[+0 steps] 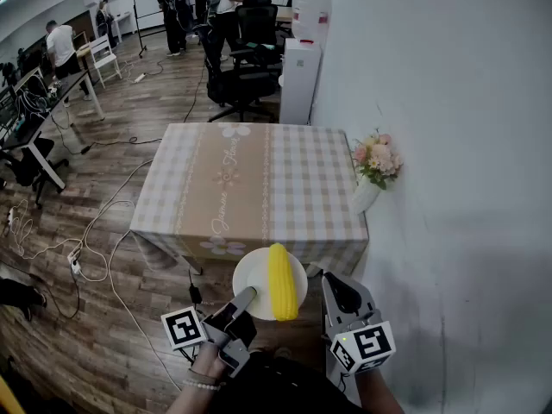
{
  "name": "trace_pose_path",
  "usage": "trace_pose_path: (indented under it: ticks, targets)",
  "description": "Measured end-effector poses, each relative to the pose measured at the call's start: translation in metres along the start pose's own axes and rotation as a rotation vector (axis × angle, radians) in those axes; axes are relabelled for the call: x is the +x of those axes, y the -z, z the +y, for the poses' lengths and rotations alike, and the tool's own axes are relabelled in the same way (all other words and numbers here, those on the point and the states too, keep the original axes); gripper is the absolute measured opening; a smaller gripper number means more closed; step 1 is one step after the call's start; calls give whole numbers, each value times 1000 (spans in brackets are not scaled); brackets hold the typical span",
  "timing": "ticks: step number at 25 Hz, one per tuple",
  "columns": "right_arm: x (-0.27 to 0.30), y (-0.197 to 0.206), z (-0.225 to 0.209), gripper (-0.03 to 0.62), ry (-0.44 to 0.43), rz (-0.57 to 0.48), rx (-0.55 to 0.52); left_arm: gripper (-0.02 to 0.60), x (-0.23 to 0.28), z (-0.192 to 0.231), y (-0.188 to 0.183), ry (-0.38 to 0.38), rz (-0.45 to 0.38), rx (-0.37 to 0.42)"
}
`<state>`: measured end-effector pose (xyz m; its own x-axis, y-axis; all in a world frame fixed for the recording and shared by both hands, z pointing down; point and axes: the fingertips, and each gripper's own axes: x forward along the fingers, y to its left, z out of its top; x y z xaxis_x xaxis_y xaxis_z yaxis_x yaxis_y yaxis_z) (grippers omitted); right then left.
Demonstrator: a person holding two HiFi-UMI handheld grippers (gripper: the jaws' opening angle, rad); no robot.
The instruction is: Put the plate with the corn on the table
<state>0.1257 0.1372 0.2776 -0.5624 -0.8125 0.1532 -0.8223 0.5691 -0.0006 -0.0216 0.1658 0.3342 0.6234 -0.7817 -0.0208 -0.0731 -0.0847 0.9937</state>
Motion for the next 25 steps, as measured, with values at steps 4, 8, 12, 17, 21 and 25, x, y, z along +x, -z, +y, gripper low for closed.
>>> trace_pose_path:
  ticks: [4,8,12,17,21,25]
  targets:
    - [-2,-2,6,44,-6,8,3,37,-4,-1,4,-2,-4,-16]
    - [-4,0,9,44,-8,13,11,37,-7,-2,5,-7,-5,-15]
    - [-2,-1,9,44,-18,9,19,37,-7,-1,3,-15,-8,-8]
    - [1,0,9,46,-14,25,34,37,-5,-2,0,-7,-7,4]
    - [6,9,10,46,-37,52,181,37,-6,-1,-3,-4,-4,13]
    - [6,15,9,56,-81,56,438,37,-8,-3,-1,0,2,14]
